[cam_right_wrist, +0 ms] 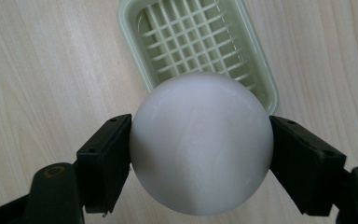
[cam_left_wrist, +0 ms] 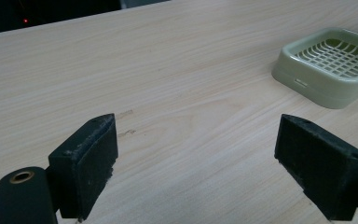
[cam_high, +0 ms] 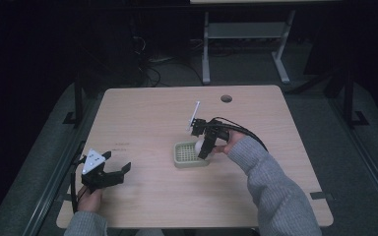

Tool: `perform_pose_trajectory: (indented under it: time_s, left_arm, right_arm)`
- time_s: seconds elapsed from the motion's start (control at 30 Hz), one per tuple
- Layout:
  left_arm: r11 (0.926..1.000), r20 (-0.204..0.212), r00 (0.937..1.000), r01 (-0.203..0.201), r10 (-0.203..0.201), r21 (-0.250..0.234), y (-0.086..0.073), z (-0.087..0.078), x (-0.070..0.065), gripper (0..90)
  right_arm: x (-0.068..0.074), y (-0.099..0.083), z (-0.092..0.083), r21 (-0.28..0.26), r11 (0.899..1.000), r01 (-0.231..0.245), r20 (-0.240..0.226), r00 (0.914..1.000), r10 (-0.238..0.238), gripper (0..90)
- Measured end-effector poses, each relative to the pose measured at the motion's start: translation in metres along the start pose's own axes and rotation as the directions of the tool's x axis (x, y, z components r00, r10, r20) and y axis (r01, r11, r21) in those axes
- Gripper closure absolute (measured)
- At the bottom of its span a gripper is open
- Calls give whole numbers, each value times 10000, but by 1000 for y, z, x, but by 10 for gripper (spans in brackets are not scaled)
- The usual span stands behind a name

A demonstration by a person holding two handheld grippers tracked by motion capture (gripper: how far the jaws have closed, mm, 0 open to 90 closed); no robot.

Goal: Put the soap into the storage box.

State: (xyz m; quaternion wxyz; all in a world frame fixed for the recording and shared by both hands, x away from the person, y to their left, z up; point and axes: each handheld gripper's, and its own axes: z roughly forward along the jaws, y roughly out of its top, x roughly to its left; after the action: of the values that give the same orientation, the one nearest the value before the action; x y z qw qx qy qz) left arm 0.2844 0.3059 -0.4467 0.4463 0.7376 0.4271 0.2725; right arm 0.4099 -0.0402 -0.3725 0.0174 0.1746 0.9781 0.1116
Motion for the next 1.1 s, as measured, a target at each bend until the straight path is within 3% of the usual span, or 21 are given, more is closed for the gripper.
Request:
perform_pose_trajectory:
  time_s: [0.43, 1.1]
  left_arm:
    - [10000, 27, 10000, 32, -32, -81, 0, 0, 0, 128]
    - [9999, 31, 10000, 74, -74, -84, 0, 0, 0, 128]
  right_arm:
    - [1, 22, 6, -101, 9996, 254, -201, 9995, -255, 240]
    - [-4, 34, 19, 8, 9997, 225, -309, 9993, -224, 240]
